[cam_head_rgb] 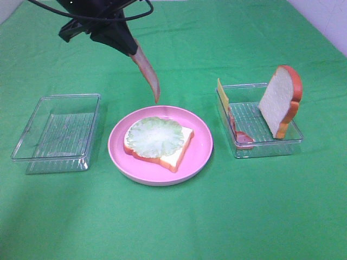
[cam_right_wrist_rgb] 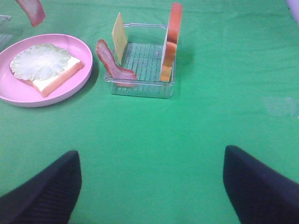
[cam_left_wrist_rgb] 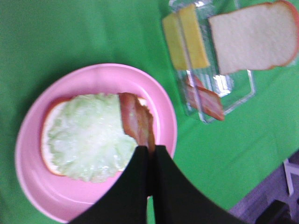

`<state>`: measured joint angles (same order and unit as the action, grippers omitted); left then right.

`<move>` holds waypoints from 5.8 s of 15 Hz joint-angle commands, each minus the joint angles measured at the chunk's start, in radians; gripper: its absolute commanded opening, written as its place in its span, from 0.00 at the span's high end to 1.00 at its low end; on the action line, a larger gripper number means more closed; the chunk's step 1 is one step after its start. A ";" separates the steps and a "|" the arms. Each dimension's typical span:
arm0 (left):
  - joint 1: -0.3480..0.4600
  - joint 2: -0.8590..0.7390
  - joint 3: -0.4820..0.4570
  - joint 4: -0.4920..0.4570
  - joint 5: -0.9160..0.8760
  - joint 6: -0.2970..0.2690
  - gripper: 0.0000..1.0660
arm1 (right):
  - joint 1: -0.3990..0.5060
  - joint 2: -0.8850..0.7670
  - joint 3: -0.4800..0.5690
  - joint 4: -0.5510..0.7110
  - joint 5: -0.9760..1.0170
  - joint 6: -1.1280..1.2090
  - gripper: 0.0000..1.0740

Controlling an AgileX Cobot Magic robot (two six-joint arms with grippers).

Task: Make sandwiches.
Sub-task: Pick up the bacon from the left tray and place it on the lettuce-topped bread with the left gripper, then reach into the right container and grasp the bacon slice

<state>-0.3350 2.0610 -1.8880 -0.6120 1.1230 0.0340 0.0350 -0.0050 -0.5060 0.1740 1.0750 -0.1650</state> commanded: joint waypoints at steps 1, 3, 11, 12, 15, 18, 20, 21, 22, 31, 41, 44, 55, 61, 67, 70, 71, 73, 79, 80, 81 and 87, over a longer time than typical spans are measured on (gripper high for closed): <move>-0.046 -0.004 0.005 -0.071 0.007 0.057 1.00 | 0.001 -0.015 0.000 0.002 -0.009 -0.013 0.27; -0.111 0.002 0.005 -0.066 -0.020 0.074 1.00 | 0.001 -0.015 0.000 0.002 -0.009 -0.013 0.27; -0.167 0.141 0.006 0.289 -0.012 -0.063 1.00 | 0.001 -0.015 0.000 0.002 -0.009 -0.013 0.27; -0.167 0.162 0.006 0.319 -0.005 -0.082 1.00 | 0.001 -0.015 0.000 0.002 -0.009 -0.013 0.27; -0.167 0.205 0.006 0.328 0.009 -0.120 1.00 | 0.001 -0.015 0.000 0.002 -0.009 -0.013 0.27; -0.167 0.206 0.006 0.400 0.016 -0.138 0.87 | 0.001 -0.015 0.000 0.002 -0.009 -0.013 0.27; -0.167 0.206 0.006 0.416 0.022 -0.138 0.65 | 0.001 -0.015 0.000 0.002 -0.009 -0.013 0.27; -0.167 0.205 0.006 0.420 0.024 -0.138 0.56 | 0.001 -0.015 0.000 0.002 -0.009 -0.013 0.27; -0.167 0.205 0.006 0.420 0.024 -0.138 0.56 | 0.001 -0.015 0.000 0.002 -0.009 -0.013 0.27; -0.167 0.159 -0.213 0.515 0.167 -0.144 0.33 | 0.001 -0.015 0.000 0.002 -0.009 -0.013 0.27; -0.169 -0.394 0.052 0.548 0.165 -0.164 0.33 | 0.001 -0.015 0.000 0.002 -0.009 -0.013 0.27; -0.169 -0.617 0.304 0.542 0.164 -0.182 0.33 | 0.001 -0.015 0.000 0.002 -0.009 -0.013 0.27; -0.169 -1.361 0.987 0.549 0.164 -0.179 0.33 | 0.001 -0.015 0.000 0.002 -0.009 -0.013 0.27; -0.169 -1.805 1.179 0.543 0.162 -0.066 0.33 | 0.001 -0.015 0.000 0.002 -0.009 -0.013 0.27; -0.169 -2.084 1.234 0.544 0.145 0.033 0.33 | 0.001 -0.015 0.000 0.002 -0.009 -0.013 0.27; -0.169 -2.084 1.318 0.536 0.062 0.061 0.33 | 0.001 -0.010 0.000 0.003 -0.009 -0.013 0.27; -0.169 -2.084 1.338 0.531 0.039 0.061 0.33 | 0.001 -0.007 0.000 0.003 -0.010 -0.013 0.27; -0.169 -2.085 1.350 0.520 -0.020 0.060 0.33 | 0.001 0.019 -0.004 0.003 -0.016 -0.013 0.27; -0.169 -2.085 1.387 0.507 -0.075 0.056 0.33 | 0.001 0.364 -0.027 0.076 -0.302 -0.013 0.28; -0.169 -2.085 1.387 0.507 -0.075 0.056 0.33 | 0.001 0.454 -0.031 0.092 -0.337 -0.015 0.29; -0.169 -2.085 1.387 0.507 -0.075 0.056 0.33 | 0.001 0.494 -0.040 0.095 -0.349 -0.017 0.29; -0.169 -2.085 1.387 0.507 -0.075 0.055 0.33 | 0.002 1.136 -0.414 0.189 -0.201 -0.060 0.29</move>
<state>-0.5010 -0.0060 -0.5020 -0.0960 1.0590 0.0920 0.0350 1.1110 -0.9060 0.3530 0.8500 -0.2070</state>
